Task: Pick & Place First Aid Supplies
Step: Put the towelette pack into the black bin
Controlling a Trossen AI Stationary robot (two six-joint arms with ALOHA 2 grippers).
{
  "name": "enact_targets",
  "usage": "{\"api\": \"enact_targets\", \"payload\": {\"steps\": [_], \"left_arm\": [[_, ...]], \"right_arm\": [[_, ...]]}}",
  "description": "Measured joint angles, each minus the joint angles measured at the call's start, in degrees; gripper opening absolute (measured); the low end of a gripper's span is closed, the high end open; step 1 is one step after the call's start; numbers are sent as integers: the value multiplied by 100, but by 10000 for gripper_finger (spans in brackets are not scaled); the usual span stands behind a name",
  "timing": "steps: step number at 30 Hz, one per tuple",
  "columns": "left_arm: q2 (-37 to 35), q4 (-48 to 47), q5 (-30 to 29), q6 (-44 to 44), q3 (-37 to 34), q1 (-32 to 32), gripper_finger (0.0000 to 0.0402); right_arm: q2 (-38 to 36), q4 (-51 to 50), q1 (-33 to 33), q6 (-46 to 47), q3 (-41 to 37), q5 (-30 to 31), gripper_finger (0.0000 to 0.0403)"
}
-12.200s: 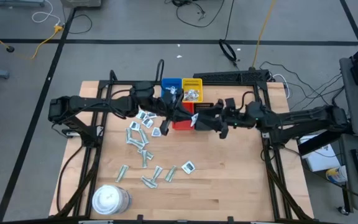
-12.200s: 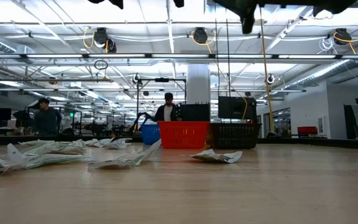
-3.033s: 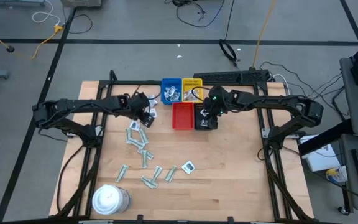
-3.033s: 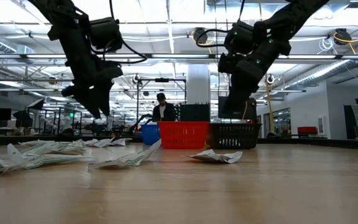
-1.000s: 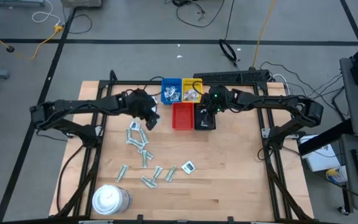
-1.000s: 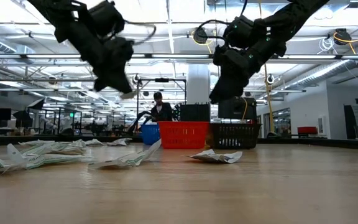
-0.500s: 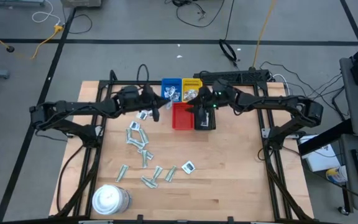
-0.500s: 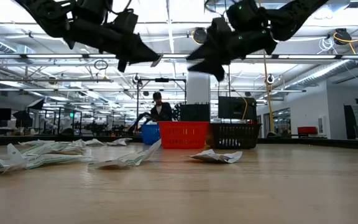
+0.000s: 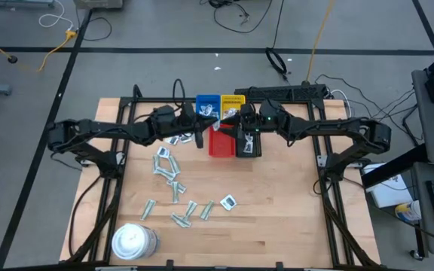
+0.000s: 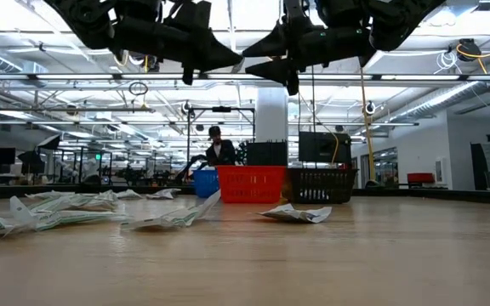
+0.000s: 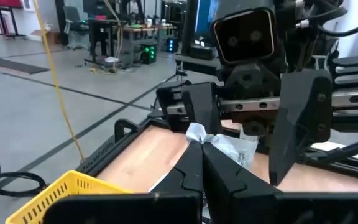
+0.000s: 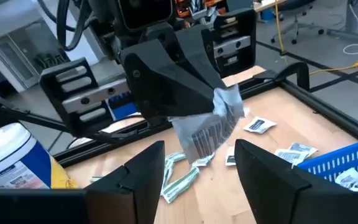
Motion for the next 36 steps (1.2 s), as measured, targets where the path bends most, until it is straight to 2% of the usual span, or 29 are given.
{"api": "enact_targets", "payload": {"steps": [4,7,9,14,15,19,22,25,29,36], "left_arm": [[141,-31,-137,1,150,-76,0],[185,-10,-117,-43,190,-74,0],[189,-32,-112,-80,190,-86,0],[189,14,-100,-68,190,-156,0],[189,15,-104,-64,190,-167,0],[189,-12,-107,-210,188,-209,6],[159,-276,-63,-447,188,-204,25],[25,-814,21,-496,198,-159,52],[-1,-1665,374,-519,184,-104,82],[-14,-2151,802,-623,190,-96,106]], "right_arm": [[0,-5,0,137,0,-23,191],[0,-11,0,215,0,-28,173],[0,-10,0,266,0,-30,144],[0,-14,-4,162,0,-31,25],[0,-17,-4,109,0,-31,15],[-4,-166,-8,71,0,-76,6],[-4,-567,-90,2,13,-391,4],[-126,-1324,-191,-128,-9,-636,3],[-395,-2338,-289,-627,4,-641,3],[-669,-4021,-506,-1361,12,-600,2]]}}
